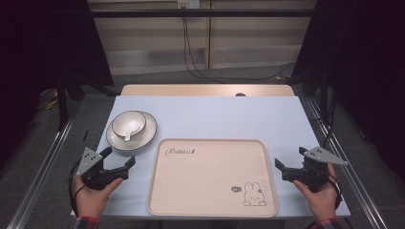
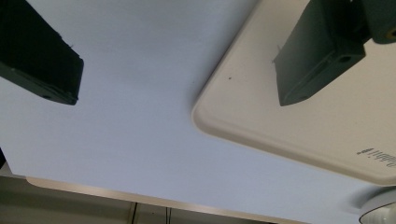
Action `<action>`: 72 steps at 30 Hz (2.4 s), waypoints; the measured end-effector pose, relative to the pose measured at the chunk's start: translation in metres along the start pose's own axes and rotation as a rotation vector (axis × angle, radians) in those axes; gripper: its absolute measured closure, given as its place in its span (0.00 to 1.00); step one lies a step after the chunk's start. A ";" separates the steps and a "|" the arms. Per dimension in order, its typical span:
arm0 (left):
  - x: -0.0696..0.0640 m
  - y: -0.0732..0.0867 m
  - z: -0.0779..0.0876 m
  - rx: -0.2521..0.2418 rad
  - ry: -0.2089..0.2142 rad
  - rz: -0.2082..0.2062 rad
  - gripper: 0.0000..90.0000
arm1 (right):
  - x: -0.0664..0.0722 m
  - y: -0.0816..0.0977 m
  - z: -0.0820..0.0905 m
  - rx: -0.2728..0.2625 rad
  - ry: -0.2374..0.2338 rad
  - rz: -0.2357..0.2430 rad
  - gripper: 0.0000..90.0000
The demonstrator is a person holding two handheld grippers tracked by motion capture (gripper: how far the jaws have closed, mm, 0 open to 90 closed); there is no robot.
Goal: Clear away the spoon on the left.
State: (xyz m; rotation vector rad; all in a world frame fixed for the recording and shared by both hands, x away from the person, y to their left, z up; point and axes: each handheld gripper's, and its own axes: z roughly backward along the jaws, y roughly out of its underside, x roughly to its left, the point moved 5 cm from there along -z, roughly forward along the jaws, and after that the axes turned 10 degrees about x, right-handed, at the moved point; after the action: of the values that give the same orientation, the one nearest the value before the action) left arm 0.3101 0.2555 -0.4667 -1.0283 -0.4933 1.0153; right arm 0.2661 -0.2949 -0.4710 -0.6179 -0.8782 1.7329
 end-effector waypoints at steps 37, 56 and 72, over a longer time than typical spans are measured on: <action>0.016 -0.014 -0.040 0.034 -0.185 0.000 0.53 | 0.004 0.001 0.001 -0.003 -0.038 0.031 0.02; 0.015 -0.016 -0.045 0.019 -0.182 -0.007 0.73 | 0.006 0.001 0.001 0.001 -0.056 0.050 0.02; 0.021 -0.017 -0.043 -0.003 -0.182 0.004 0.87 | 0.007 0.003 0.000 0.006 -0.065 0.066 0.02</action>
State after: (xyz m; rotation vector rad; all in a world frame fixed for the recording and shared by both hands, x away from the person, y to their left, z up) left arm 0.3602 0.2516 -0.4738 -0.9438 -0.6420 1.1181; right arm 0.2627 -0.2883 -0.4732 -0.5953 -0.9062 1.8228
